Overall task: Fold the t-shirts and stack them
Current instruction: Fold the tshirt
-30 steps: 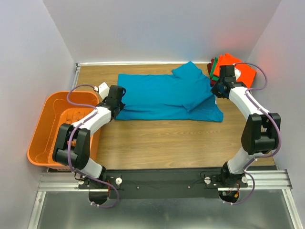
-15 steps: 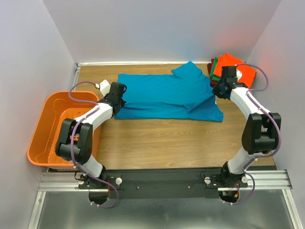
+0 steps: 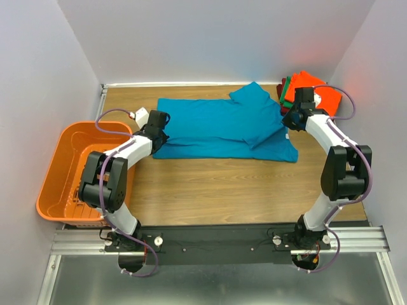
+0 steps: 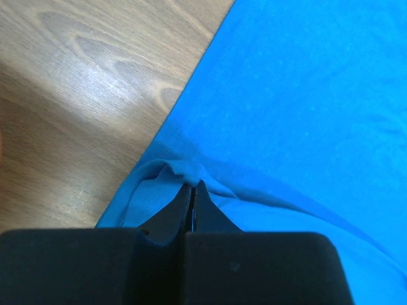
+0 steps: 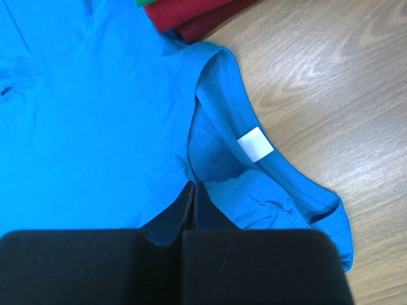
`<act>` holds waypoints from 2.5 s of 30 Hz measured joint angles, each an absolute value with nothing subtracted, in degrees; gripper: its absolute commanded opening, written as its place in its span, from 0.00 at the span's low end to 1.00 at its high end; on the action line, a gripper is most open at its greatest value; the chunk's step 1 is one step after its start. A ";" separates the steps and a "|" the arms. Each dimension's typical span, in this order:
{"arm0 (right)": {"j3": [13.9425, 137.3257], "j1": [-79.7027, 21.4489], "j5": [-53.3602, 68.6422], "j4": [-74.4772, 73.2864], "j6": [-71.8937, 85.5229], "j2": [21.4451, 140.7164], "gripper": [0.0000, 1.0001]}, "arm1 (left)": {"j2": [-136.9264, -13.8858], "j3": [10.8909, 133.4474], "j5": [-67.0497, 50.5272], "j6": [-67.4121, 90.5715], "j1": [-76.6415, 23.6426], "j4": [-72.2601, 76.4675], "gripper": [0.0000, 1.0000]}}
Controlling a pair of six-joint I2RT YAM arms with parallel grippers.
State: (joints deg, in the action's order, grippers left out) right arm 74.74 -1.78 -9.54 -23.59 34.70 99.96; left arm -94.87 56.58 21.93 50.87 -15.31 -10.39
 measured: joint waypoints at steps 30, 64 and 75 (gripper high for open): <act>79.11 -1.19 -1.54 -21.96 32.86 104.95 0.65 | -87.57 51.55 17.37 45.32 -17.26 -4.05 0.93; 70.76 -14.35 -10.59 -20.84 30.33 106.98 0.37 | -88.23 50.72 16.82 42.50 -23.49 -2.44 0.91; 70.74 -14.35 -12.67 -20.84 30.15 106.98 0.07 | -88.82 51.33 16.84 41.71 -23.49 -2.63 0.91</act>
State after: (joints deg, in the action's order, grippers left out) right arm 70.74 -14.35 -12.67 -20.84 30.15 106.98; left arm -88.82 51.33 16.84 41.71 -23.49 -2.63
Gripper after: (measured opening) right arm 0.118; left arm 0.916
